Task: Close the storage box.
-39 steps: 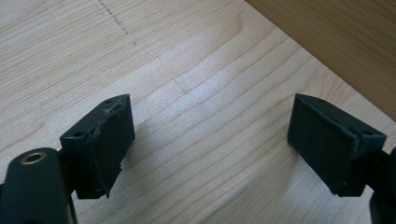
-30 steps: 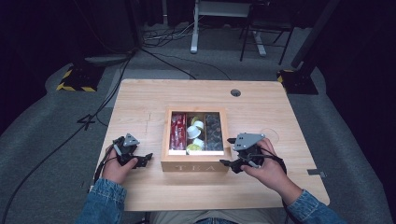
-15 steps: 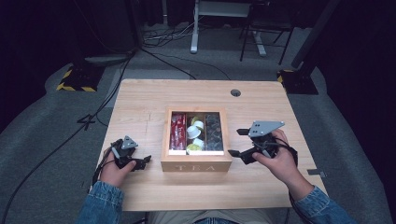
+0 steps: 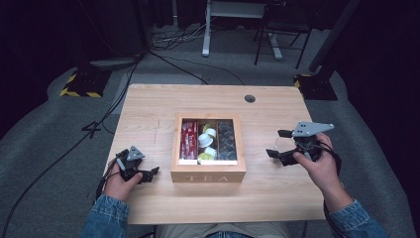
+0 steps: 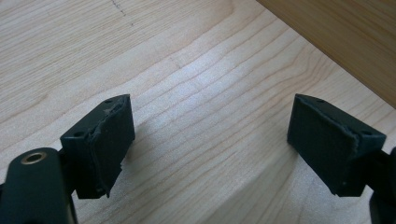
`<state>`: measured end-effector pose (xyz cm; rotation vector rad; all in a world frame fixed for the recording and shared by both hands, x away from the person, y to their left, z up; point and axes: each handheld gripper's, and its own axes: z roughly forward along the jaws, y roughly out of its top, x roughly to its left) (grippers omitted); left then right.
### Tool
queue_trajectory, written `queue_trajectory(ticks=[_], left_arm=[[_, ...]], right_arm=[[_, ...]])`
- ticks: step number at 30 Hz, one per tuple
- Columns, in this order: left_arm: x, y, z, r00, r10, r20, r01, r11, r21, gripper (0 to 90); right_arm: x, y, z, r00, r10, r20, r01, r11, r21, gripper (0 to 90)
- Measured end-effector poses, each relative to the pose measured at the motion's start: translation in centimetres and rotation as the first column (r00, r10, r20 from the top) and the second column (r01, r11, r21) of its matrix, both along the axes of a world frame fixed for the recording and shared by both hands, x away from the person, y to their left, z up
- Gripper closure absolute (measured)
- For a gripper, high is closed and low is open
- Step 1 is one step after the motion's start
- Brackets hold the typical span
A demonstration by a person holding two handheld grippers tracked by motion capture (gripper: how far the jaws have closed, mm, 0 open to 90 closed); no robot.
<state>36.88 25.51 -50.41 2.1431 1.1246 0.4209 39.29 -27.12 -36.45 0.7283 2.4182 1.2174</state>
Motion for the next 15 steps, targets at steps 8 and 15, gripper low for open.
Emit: queue_trajectory(ticks=[8,15], left_arm=[[0.1,0.1,0.0,1.0000,0.003,0.000,-0.003,1.0000,0.001,15.1],[0.2,0.1,0.0,1.0000,-0.002,-0.002,0.002,1.0000,0.007,15.0]], right_arm=[[0.5,-3.8,-0.4,0.9960,-0.080,-0.041,0.079,0.997,-0.023,15.7],[1.1,-6.6,-1.2,0.9849,-0.157,-0.074,0.153,0.987,-0.053,15.7]])
